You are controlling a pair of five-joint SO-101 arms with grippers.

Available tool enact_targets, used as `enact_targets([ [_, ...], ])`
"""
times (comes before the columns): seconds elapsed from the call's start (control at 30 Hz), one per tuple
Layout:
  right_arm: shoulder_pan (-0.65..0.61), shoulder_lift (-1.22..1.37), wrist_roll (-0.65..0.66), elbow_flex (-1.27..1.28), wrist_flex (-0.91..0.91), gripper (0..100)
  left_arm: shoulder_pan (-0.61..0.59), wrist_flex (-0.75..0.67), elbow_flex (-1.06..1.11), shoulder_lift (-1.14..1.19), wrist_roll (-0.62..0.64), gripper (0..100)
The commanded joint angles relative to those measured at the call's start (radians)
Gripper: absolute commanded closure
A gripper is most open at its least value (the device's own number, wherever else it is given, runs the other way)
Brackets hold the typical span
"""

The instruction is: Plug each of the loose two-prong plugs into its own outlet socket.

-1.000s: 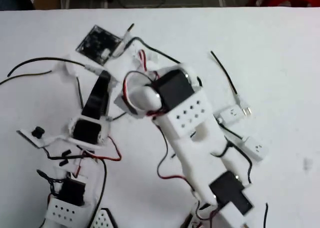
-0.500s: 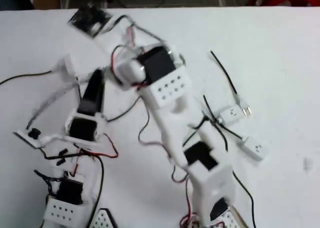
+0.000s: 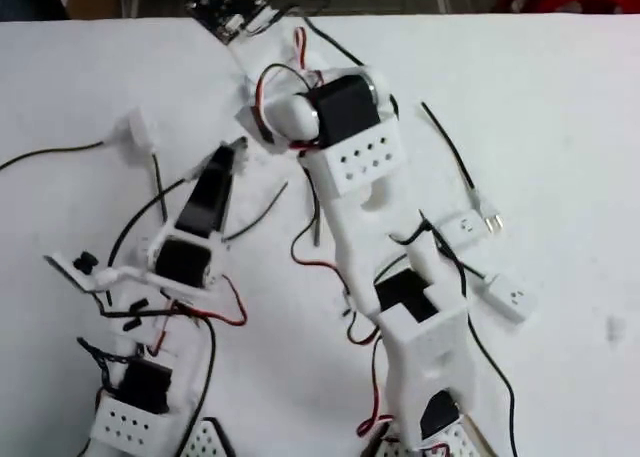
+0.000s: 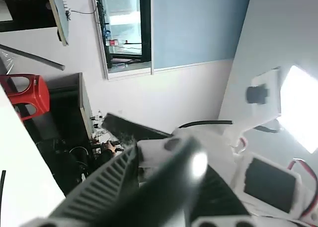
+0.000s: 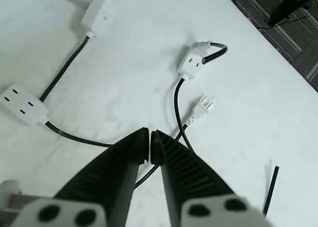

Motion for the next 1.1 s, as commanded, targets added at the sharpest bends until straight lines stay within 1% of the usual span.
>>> enact_targets([
  [0.0,0.015,-0.054,-0.006,-0.043,-0.001,97.8,0.036,0.003,-0.002,-0.008,-0.054,97],
  [0.13,0.002,-0.09,0.015,-0.032,0.002,97.8,0.05,0.003,-0.002,-0.008,-0.066,97],
  [0.27,0.09,-0.128,0.106,0.003,0.004,97.8,0.03,0.003,-0.002,-0.008,-0.066,97],
  [0.37,0.168,-0.18,0.13,0.103,0.005,97.8,-0.002,0.0,-0.002,-0.008,-0.064,97],
  [0.47,0.193,-0.252,0.172,0.284,0.005,97.8,-0.01,-0.005,-0.002,-0.008,-0.064,97],
  [0.53,0.162,-0.3,0.201,0.408,0.005,97.8,-0.005,-0.005,-0.002,-0.008,-0.064,97],
  [0.6,0.105,-0.334,0.209,0.499,0.001,97.8,-0.004,-0.003,-0.002,-0.008,-0.064,97],
  [0.7,0.005,-0.346,0.206,0.525,-0.004,97.8,-0.004,0.002,-0.002,-0.008,-0.064,97],
  [0.8,-0.068,-0.328,0.204,0.496,-0.038,97.8,-0.002,0.003,-0.002,-0.008,-0.064,97],
  [0.9,-0.087,-0.271,0.204,0.414,-0.054,97.8,0.013,0.003,-0.002,-0.005,-0.066,97],
  [0.97,-0.088,-0.213,0.204,0.334,-0.048,97.8,0.056,0.02,-0.002,-0.004,-0.066,97],
  [1.07,-0.082,-0.111,0.204,0.206,-0.027,97.8,0.134,0.083,-0.002,-0.005,-0.069,97],
])
